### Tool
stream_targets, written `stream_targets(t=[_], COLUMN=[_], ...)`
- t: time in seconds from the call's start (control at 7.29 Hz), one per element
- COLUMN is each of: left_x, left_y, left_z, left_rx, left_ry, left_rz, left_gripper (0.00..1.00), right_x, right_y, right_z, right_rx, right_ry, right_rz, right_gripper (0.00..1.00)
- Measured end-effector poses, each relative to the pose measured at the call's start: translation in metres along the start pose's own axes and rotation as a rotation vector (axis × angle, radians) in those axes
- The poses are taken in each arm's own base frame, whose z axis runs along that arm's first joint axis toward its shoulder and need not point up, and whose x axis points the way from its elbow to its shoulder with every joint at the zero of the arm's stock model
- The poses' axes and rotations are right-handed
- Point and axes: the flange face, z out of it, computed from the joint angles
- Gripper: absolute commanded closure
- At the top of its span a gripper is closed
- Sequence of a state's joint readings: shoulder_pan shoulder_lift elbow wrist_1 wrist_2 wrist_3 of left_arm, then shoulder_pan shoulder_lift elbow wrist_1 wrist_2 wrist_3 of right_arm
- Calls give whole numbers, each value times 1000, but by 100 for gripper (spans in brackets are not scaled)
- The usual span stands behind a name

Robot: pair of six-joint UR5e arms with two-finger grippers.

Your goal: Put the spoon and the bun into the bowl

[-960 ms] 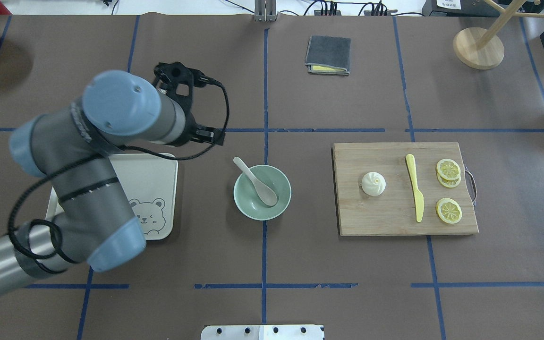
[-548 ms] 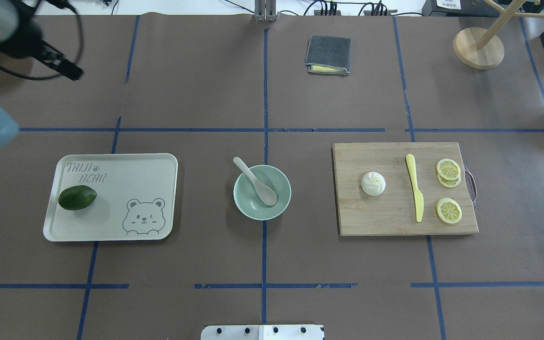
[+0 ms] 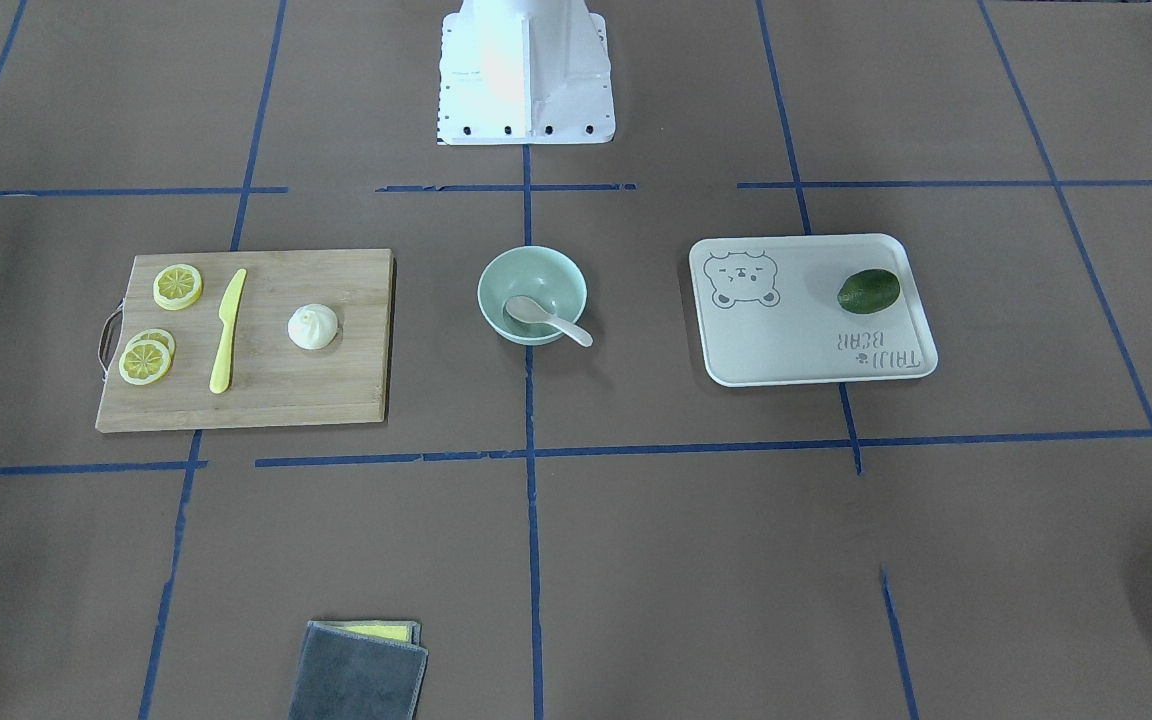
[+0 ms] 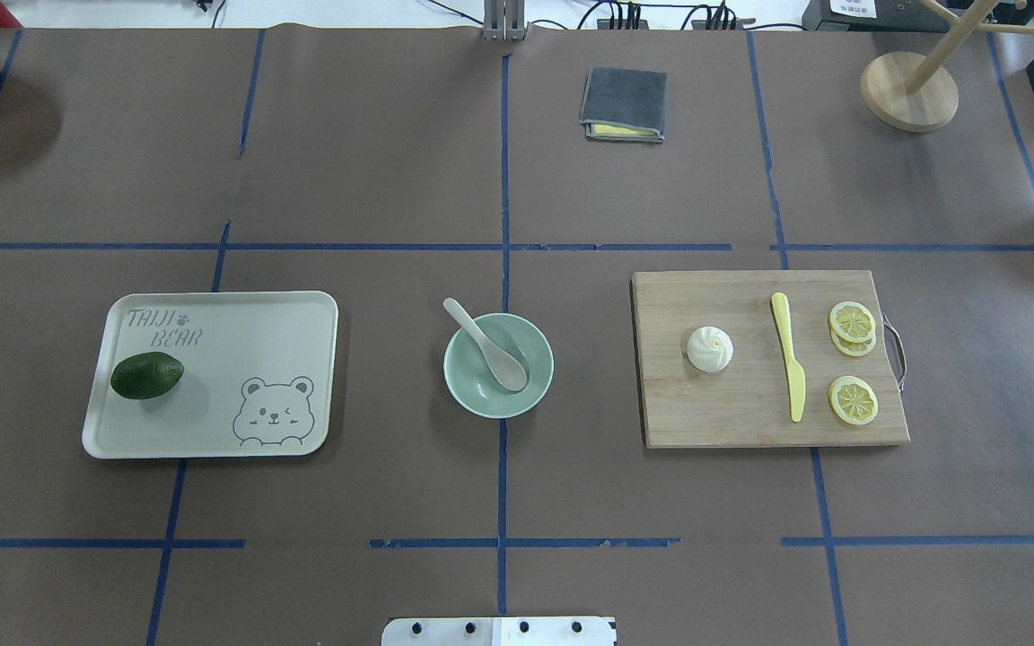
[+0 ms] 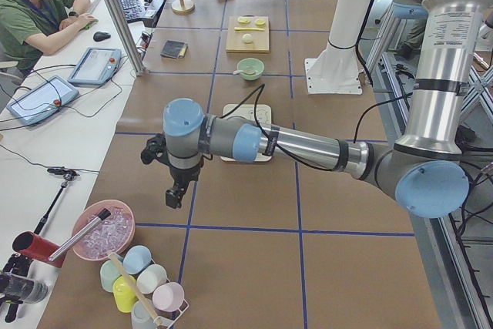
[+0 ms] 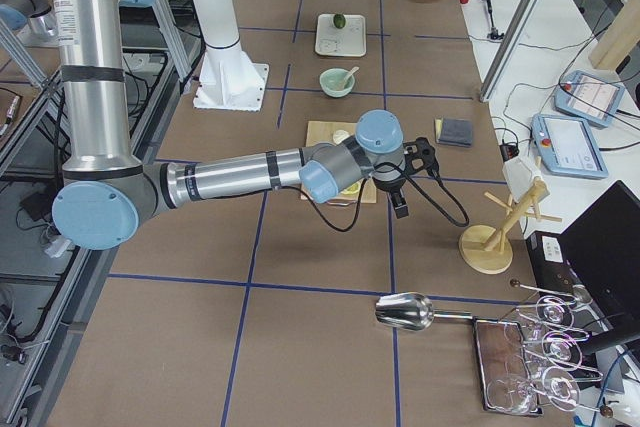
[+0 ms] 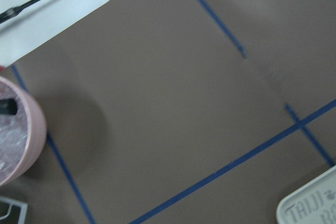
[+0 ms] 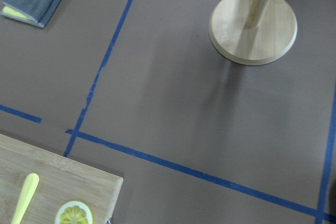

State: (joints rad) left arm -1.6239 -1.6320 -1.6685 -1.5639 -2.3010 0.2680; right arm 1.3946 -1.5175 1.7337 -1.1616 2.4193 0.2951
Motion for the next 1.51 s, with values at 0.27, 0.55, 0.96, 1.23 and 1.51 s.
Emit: stream_targets(t=[0.27, 0.55, 0.96, 1.23, 1.51], left_x=[-24, -25, -24, -23, -22], left_y=[48, 56, 55, 52, 51], left_z=[15, 16, 15, 13, 12], left_rx=[-43, -47, -41, -36, -33], left_ry=[18, 20, 19, 19, 21], left_rz=[-52, -57, -51, -46, -45], left_gripper=[0, 0, 0, 0, 0], right_x=[-88, -197, -338, -365, -368], right_y=[-23, -27, 9, 28, 45], right_z=[26, 66, 172, 213, 228], right_rx=[-46, -63, -48, -55, -78], right_ry=[-10, 47, 139, 181, 196], right_rz=[19, 22, 50, 44, 34], right_gripper=[0, 0, 2, 7, 15])
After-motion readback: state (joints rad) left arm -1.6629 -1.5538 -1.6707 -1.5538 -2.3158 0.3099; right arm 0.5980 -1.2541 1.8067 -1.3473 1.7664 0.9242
